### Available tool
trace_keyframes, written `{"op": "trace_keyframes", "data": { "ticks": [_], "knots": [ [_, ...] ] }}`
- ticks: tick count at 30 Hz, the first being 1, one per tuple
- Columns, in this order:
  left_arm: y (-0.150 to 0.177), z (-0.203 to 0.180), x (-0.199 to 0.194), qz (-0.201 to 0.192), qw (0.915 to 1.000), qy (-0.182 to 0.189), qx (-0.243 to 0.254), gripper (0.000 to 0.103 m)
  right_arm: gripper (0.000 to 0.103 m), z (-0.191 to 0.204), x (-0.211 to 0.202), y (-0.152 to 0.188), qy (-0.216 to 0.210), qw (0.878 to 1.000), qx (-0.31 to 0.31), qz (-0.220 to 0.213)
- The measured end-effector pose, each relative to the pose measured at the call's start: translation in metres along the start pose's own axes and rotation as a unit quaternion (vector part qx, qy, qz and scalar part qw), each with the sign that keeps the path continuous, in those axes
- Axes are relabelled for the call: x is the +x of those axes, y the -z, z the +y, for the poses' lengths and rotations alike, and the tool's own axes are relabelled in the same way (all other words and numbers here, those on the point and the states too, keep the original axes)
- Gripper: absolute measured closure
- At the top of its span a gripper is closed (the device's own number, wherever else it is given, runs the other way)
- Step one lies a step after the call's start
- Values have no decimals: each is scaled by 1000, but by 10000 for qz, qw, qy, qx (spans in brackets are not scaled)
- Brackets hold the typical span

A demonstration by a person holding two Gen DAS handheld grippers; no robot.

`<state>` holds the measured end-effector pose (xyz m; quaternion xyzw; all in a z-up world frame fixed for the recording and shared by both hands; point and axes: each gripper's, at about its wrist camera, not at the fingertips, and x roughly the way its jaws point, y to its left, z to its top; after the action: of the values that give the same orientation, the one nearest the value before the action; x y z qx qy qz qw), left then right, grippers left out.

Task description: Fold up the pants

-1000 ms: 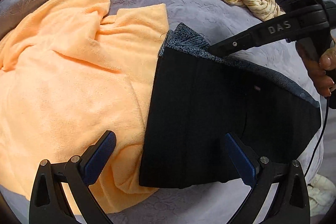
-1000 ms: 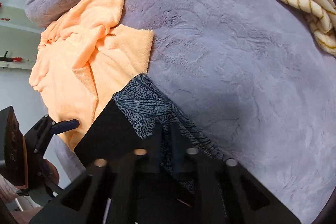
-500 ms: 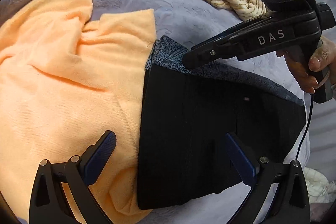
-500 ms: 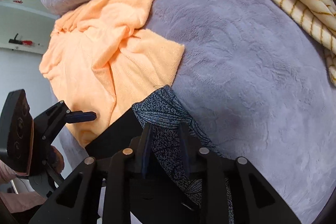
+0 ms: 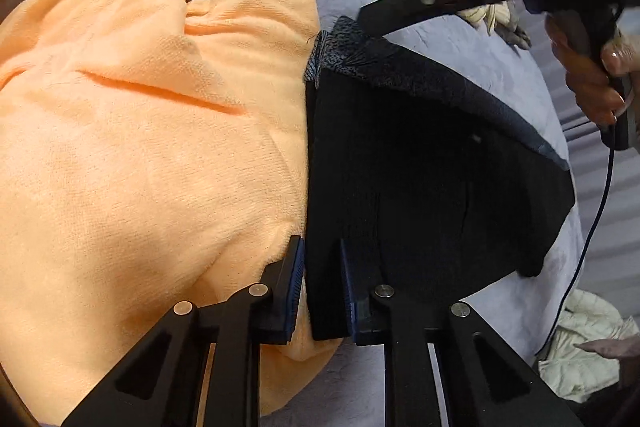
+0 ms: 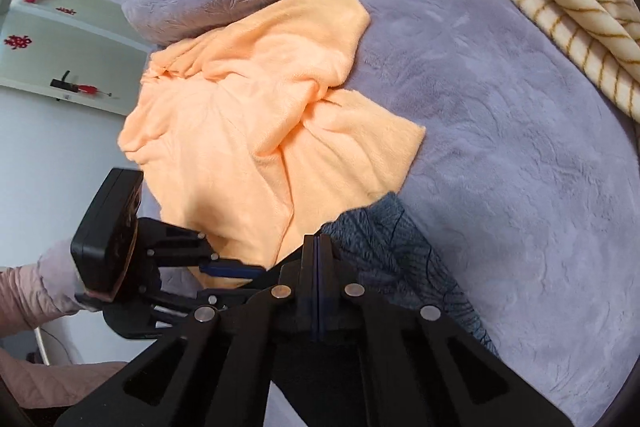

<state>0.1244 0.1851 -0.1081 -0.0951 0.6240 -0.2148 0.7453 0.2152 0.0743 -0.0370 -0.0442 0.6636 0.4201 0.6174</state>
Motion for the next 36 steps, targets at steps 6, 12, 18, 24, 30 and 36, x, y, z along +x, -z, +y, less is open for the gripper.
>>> {"op": "trace_keyframes", "data": {
  "ticks": [6,12,18,24,30,36],
  "knots": [
    [-15,-4,-14,-282,9982,-203,-483,71,99,-38,11,8,-3,9971,764,60],
    [-24,-13,-14,-472,9979,24,-447,33,58,-41,-10,15,762,9969,204,27],
    [-8,-27,-2,-239,9994,-241,-51,33,99,-36,41,19,832,9934,230,757],
    [-2,-30,3,-204,9973,-707,0,33,99,-29,32,14,1207,9916,137,433],
    [-18,-50,-39,-894,9938,-659,-101,33,88,-55,40,13,1005,9885,1133,-26],
    [-26,-76,2,-614,9976,-331,38,33,88,-48,13,26,303,9938,1060,-151]
  ]
}}
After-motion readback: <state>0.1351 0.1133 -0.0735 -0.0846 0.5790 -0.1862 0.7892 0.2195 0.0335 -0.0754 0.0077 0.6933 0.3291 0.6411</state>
